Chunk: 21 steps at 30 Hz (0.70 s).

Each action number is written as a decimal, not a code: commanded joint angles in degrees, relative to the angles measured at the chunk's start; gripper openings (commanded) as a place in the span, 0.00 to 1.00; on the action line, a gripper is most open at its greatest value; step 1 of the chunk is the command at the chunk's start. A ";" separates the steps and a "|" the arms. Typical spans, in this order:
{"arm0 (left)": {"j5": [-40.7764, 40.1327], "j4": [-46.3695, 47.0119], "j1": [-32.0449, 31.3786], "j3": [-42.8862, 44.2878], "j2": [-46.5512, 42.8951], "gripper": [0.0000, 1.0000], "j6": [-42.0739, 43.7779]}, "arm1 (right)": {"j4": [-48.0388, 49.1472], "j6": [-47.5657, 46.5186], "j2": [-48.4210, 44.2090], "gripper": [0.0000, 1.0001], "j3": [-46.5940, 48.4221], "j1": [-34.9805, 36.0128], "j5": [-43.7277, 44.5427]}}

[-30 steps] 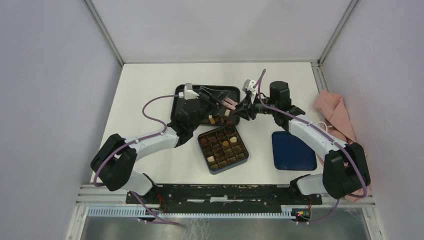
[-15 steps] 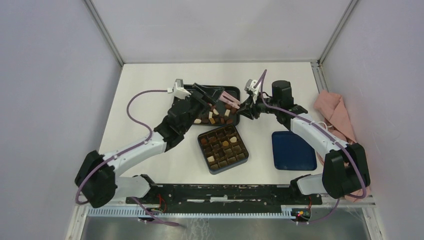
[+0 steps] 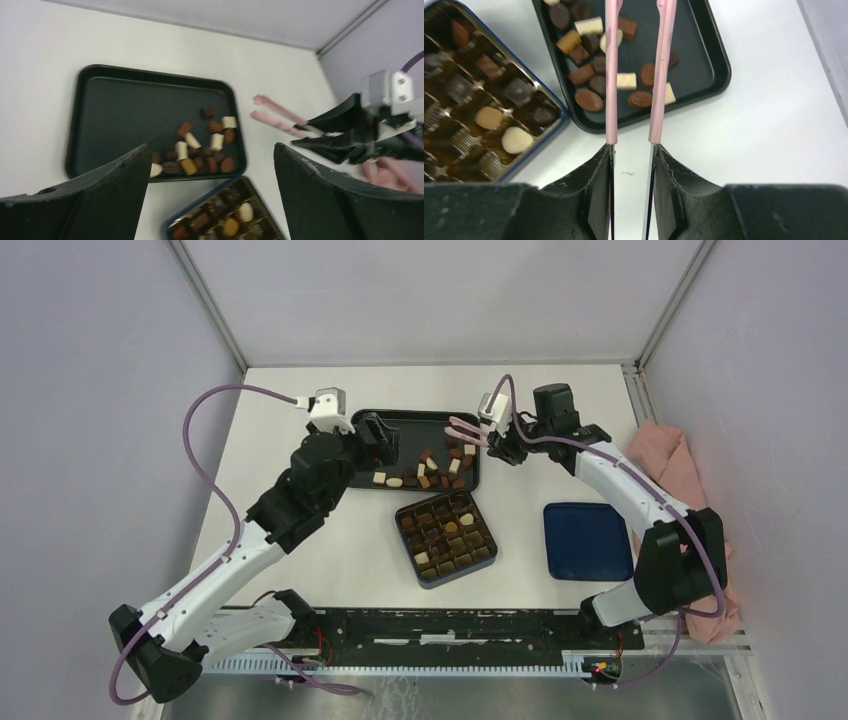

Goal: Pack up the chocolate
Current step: Pick up the fake chocolate from the plate.

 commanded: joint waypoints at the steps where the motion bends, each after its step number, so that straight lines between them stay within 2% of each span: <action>1: -4.94 -17.51 0.34 5.70 3.26 0.95 18.95 | -10.23 -9.09 4.18 0.36 7.13 -0.09 8.47; 4: -8.87 -19.55 0.33 3.59 4.45 0.95 23.09 | -15.69 -11.92 8.17 0.36 11.19 0.24 12.54; 8: -10.61 -17.02 0.32 -1.81 4.18 0.95 25.57 | -20.30 -14.04 13.10 0.36 15.83 1.17 17.17; 13: -10.68 -15.05 0.56 -4.12 5.16 0.95 27.14 | -22.05 -13.81 19.61 0.36 20.48 2.12 22.20; 21: -9.05 -15.04 1.28 -4.93 5.61 0.95 27.13 | -22.58 -11.57 29.66 0.36 30.48 2.99 25.52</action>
